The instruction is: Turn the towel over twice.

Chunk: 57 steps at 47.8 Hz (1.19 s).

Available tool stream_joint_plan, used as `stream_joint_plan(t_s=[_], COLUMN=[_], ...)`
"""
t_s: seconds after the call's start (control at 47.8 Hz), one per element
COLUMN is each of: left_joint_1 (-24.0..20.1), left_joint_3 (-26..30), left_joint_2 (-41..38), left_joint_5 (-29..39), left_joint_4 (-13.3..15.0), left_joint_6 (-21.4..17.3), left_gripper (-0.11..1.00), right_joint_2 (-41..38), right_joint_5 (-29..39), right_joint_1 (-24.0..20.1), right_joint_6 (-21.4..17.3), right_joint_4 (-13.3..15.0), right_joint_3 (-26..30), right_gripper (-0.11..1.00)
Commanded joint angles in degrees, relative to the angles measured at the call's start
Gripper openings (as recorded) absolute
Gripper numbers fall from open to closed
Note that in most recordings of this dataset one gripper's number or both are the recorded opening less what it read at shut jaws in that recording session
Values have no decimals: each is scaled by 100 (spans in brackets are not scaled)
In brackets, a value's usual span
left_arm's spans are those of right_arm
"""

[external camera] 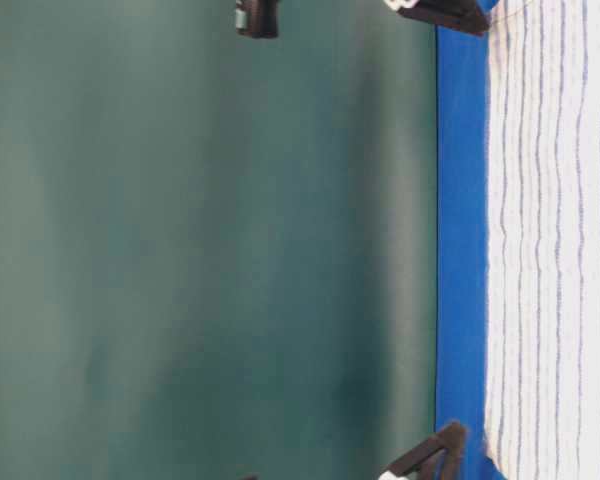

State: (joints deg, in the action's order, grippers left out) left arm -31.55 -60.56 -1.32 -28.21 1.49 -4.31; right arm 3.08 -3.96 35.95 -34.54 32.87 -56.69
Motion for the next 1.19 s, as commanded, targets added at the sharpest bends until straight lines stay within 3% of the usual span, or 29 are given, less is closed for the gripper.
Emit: stream_joint_plan(t_s=[0.0,0.188,0.335,0.419,0.523,0.565,0.921,1.173], left_joint_1=[-35,-70,-79,-88,-79,-79,-88,-158], left_joint_3=[176,299,299,308,308,299,229,360], left_joint_2=[-158,-501,-580,-598,-598,-598,-475,519], left_joint_5=[-70,-62,0,70,167,193,246,853], left_joint_4=[-9,0,0,-9,-9,0,0,0], left_joint_6=[-9,-9,-18,-18,-70,-114,-193,-396], left_gripper=[78,75,53,33,9,3,2,2], right_joint_2=[-105,-220,-211,-220,-202,-202,-158,360], right_joint_5=[-167,-246,-229,-229,-246,-264,-352,-264], right_joint_1=[70,114,114,114,123,114,114,193], right_joint_6=[9,9,35,44,44,44,18,18], right_joint_4=[18,18,53,97,105,105,70,62], right_joint_3=[123,167,141,114,97,88,97,246], right_gripper=[62,62,55,39,9,4,4,4])
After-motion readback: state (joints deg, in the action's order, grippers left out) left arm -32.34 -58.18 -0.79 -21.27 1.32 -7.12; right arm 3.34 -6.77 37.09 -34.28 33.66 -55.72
